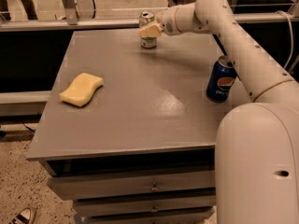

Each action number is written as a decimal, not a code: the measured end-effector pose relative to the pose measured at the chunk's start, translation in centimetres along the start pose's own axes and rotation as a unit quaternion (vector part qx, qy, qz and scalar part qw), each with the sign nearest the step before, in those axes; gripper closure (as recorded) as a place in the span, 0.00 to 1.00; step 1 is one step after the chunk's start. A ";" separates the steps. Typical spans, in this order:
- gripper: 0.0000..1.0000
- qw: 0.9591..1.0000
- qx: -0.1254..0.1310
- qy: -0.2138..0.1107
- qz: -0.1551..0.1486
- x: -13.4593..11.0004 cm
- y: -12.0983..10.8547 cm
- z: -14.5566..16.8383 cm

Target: Knock 7up can over

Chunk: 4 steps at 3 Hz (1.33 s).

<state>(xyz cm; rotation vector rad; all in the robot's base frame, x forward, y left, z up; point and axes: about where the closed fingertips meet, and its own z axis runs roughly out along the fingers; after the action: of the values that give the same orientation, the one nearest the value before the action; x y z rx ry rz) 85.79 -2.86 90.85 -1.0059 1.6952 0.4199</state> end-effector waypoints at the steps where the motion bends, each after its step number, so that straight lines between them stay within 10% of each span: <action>1: 0.62 1.000 0.005 0.002 0.000 0.0 -0.2 -0.4; 2: 0.93 1.000 0.011 0.007 -0.009 -0.2 -0.4 -2.3; 4: 1.00 0.995 -0.025 0.051 -0.077 -0.9 0.7 -7.0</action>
Offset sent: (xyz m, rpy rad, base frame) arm -0.0179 -0.0289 0.0138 -0.0252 -0.0169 -0.0359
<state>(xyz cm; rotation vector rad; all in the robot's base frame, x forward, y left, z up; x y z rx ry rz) 81.06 -6.99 94.13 -1.2034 1.6909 0.3167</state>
